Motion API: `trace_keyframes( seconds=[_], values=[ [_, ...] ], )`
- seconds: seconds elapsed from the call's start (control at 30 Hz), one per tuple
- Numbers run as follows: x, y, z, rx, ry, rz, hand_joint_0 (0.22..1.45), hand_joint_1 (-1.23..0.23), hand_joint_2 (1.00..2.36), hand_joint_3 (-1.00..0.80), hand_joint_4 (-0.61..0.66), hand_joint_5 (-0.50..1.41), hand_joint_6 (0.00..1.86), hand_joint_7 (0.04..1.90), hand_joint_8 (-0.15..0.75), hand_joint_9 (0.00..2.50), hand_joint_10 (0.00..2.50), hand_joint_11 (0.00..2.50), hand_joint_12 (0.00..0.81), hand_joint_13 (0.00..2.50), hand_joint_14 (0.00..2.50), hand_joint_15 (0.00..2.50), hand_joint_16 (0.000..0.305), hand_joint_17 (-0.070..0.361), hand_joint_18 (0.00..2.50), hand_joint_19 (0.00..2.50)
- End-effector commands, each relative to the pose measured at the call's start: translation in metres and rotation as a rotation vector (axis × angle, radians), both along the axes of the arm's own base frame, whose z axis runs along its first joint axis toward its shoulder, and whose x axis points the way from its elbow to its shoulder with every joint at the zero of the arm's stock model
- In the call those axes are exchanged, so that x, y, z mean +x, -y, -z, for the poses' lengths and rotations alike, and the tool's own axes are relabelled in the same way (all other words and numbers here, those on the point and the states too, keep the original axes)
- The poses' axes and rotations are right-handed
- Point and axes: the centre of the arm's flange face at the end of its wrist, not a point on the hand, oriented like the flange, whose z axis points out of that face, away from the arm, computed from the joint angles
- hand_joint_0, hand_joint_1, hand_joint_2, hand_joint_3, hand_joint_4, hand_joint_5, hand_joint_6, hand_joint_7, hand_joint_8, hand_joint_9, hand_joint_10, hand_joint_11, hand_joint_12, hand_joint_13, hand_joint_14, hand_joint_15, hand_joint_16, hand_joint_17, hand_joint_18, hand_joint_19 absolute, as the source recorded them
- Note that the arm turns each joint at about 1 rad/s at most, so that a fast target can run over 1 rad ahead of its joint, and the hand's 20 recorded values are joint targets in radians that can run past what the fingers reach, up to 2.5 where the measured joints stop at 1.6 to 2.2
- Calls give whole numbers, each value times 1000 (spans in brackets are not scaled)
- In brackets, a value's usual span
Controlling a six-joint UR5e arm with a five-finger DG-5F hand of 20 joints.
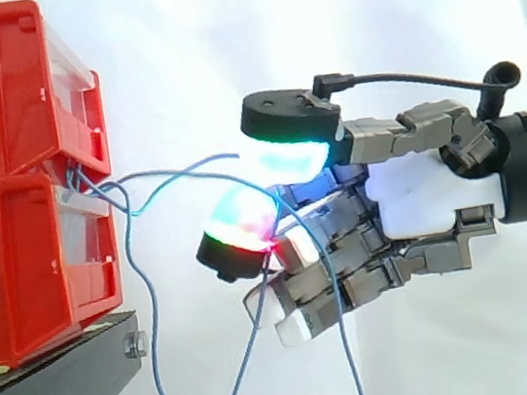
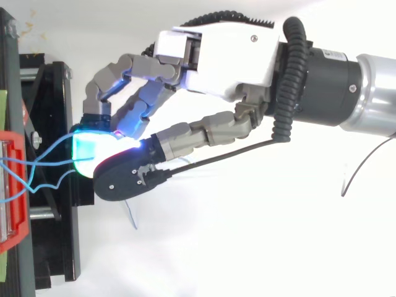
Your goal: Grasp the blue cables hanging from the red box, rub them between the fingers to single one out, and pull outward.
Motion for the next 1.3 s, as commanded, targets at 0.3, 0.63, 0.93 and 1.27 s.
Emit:
trace_keyframes(
  seconds=[0.3, 0.63, 0.93, 1.27],
  values=[
    [-2, 4, -5, -13, -2, 4, 691, -821, 1000, -492, 60, -142, 935, 949, 269, 1131, 20, 931, 336, 866, 21, 530, 40, 91, 700, 447],
    [-4, 5, -4, -19, -18, 4, 538, -383, 1000, -500, 113, -118, 873, 1021, 276, 1218, 20, 885, 357, 896, 22, 551, 44, 99, 718, 512],
    [-4, 8, -5, -28, -19, -6, 599, -545, 1011, -299, 136, -131, 878, 1060, 288, 1165, 21, 882, 368, 883, 22, 553, 46, 104, 716, 511],
    [-4, 9, -4, -28, -20, -5, 644, -796, 1015, -252, 79, -156, 923, 947, 278, 1092, 21, 948, 349, 844, 23, 553, 43, 97, 696, 486]
  ],
)
